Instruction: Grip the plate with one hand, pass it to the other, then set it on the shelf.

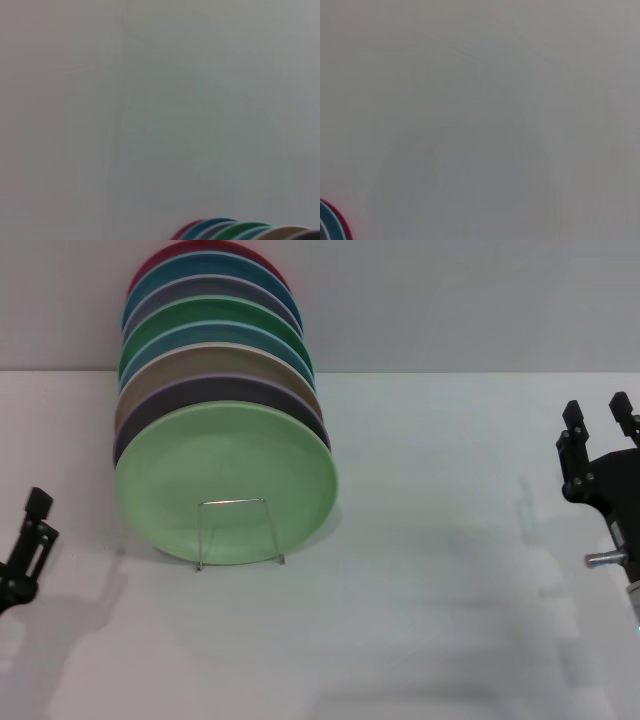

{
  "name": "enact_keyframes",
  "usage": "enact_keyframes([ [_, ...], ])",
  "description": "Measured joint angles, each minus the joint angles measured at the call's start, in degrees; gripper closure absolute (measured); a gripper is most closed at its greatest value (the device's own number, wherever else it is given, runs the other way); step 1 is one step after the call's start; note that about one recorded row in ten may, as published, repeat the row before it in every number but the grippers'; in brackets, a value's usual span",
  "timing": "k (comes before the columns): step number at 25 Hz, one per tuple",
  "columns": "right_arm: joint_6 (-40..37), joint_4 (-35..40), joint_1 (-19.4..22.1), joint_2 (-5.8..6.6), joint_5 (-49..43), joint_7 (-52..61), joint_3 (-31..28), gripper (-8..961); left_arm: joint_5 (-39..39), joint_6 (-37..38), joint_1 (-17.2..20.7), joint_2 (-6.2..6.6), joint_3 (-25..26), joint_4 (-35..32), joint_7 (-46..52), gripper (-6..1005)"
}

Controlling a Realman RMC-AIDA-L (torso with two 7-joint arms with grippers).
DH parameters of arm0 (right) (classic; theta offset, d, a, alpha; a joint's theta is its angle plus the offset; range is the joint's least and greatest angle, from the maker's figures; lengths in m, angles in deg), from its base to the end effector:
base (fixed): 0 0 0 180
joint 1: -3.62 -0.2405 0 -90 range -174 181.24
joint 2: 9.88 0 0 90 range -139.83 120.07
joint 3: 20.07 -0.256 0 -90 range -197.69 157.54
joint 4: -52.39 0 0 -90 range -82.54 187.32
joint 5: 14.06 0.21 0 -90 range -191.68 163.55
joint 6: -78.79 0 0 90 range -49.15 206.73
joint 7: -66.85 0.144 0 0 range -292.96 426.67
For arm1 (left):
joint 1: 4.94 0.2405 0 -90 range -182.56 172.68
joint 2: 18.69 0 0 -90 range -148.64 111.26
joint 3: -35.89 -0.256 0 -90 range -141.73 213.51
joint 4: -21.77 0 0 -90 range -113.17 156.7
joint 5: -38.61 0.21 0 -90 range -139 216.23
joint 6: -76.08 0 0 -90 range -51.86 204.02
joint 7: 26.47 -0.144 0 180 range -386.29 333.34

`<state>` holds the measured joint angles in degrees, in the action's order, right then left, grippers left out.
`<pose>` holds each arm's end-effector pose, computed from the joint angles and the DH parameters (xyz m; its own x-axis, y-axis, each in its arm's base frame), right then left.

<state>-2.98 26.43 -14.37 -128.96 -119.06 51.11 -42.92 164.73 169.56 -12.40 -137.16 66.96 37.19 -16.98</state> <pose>0.2840 0.2804 -0.0381 0.7453 0.2421 -0.6212 -0.6194 -0.0933 -0.7795 -0.3242 0.2131 -0.0124 0.5815 -0.2547 0.7726 0.7389 -0.2320 -0.6326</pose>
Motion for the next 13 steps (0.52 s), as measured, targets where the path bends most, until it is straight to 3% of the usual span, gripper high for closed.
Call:
enact_keyframes([
  [5,1.40,5.88,-2.31,-0.16,0.14,9.45,-2.04,512,0.00,-0.15,-0.50,-0.10,3.51,-0.61,1.53,271],
  [10,2.56,11.53,-5.78,-0.09,0.21,16.46,-3.35,364,-0.04,-0.92,-1.45,-0.25,7.35,-0.58,0.99,242],
  [13,2.56,12.62,-6.57,-0.12,0.22,16.45,-3.59,364,-0.08,-2.28,-2.20,-0.26,9.14,-0.55,0.97,242],
])
